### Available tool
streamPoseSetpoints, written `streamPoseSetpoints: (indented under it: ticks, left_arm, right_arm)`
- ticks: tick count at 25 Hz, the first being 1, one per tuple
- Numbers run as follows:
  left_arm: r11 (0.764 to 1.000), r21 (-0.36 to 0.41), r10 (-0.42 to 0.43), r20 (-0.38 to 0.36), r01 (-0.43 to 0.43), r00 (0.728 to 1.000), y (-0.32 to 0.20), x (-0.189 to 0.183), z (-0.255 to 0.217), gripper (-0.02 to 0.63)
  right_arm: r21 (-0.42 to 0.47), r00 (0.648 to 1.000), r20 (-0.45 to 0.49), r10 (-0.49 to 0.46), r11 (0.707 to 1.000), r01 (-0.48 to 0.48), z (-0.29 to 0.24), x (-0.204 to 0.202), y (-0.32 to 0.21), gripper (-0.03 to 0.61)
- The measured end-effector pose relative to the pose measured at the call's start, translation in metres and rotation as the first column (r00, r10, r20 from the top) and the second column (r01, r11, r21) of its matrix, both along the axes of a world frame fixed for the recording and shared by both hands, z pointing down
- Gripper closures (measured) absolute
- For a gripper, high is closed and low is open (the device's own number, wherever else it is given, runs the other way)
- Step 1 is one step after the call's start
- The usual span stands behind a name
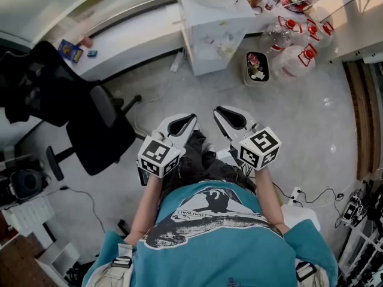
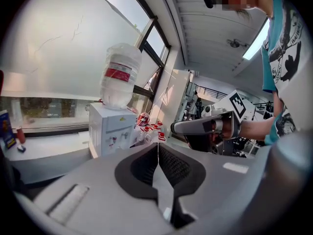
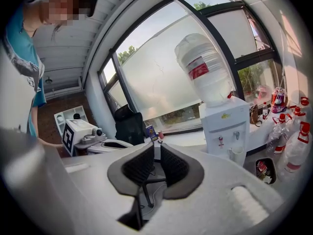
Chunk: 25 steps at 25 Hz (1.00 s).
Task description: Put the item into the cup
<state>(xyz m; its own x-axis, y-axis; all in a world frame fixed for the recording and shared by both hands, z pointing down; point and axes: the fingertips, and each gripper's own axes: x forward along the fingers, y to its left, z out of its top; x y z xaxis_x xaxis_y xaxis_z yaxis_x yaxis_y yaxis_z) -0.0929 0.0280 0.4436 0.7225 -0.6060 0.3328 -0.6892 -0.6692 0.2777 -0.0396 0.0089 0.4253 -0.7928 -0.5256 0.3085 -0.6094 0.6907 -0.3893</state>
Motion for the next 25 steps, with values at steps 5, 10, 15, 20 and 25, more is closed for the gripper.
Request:
streamPoseSetpoints:
  ticks: [5, 10, 15, 20, 25]
  left_arm:
    - [0.999, 0.002, -0.041, 0.009, 0.041, 0.999, 0.023, 0.003, -0.003, 0.597]
    - [0.997, 0.026, -0.069, 0.022, 0.068, 0.997, 0.039, 0.006, -0.014, 0.597]
    - [0.994, 0.06, -0.097, 0.025, 0.095, 0.995, 0.052, 0.008, -0.026, 0.597]
    - [0.993, 0.072, -0.095, 0.034, 0.093, 0.995, 0.065, 0.019, -0.027, 0.597]
    - [0.993, 0.088, -0.079, 0.037, 0.076, 0.996, 0.073, 0.034, -0.028, 0.597]
  right_arm:
    - [0.012, 0.999, 0.02, -0.051, 0.999, 0.05, -0.001, -0.001, 0.022, 0.546]
    - [0.042, 0.995, 0.035, -0.093, 0.995, 0.092, -0.007, -0.005, 0.037, 0.577]
    - [0.078, 0.991, 0.041, -0.127, 0.989, 0.124, -0.012, -0.006, 0.051, 0.586]
    - [0.108, 0.99, 0.06, -0.124, 0.987, 0.117, -0.019, 0.003, 0.068, 0.584]
    - [0.129, 0.989, 0.064, -0.131, 0.984, 0.122, -0.023, 0.012, 0.081, 0.578]
